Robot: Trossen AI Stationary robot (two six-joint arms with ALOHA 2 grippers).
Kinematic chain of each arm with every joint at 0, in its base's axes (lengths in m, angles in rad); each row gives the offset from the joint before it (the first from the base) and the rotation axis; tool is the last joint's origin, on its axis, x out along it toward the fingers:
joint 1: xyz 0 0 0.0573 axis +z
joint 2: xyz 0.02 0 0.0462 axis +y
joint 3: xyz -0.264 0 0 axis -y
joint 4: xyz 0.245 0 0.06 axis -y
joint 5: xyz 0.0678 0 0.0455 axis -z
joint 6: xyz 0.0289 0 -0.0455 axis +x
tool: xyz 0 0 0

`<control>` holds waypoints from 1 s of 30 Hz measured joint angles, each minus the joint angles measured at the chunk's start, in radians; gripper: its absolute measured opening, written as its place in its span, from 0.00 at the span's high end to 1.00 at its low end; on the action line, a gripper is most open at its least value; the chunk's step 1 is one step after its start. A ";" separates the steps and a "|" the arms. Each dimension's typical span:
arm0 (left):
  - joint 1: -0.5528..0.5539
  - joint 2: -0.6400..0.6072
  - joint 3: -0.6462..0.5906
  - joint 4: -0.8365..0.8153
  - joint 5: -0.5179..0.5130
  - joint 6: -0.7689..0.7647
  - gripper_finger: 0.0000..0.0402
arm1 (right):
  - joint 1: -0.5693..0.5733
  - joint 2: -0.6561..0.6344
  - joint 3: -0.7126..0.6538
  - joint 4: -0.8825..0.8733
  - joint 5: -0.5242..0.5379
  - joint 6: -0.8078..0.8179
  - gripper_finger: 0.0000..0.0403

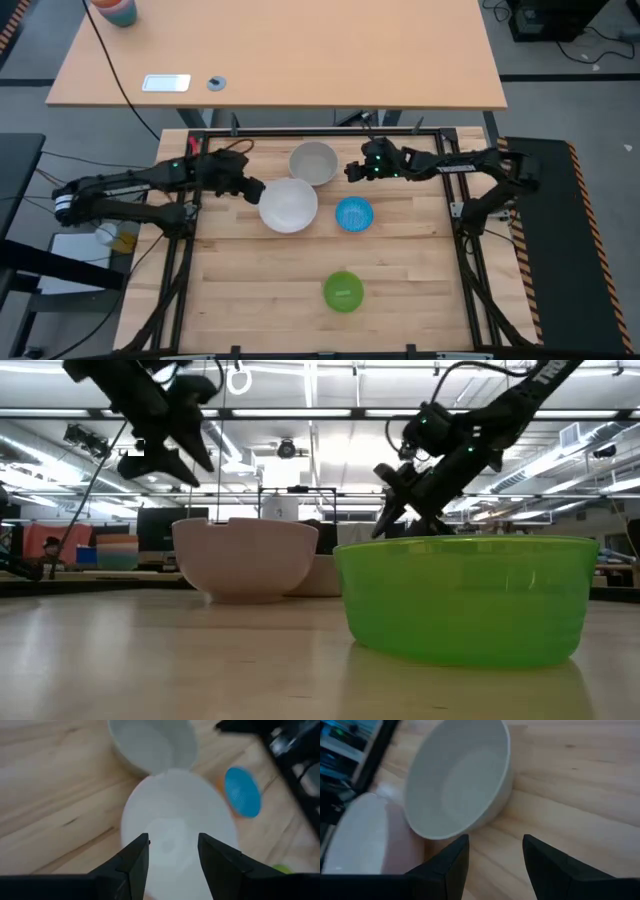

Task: Nest bowls inside each other
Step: Stack the gray bowl on top of the white bowl

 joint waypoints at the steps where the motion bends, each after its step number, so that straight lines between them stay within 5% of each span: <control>1: -0.006 -0.014 0.000 -0.001 -0.015 -0.005 0.57 | -0.001 0.018 0.028 -0.019 -0.013 -0.010 0.52; 10: -0.036 -0.033 0.000 -0.008 -0.087 -0.003 0.57 | -0.017 0.184 0.311 -0.339 0.121 -0.073 0.45; 20: -0.086 -0.034 0.000 -0.022 -0.132 -0.025 0.57 | -0.046 0.344 0.430 -0.311 0.045 -0.081 0.36; 30: -0.119 -0.034 0.000 -0.105 -0.132 -0.075 0.57 | -0.051 0.431 0.446 -0.323 -0.016 -0.088 0.54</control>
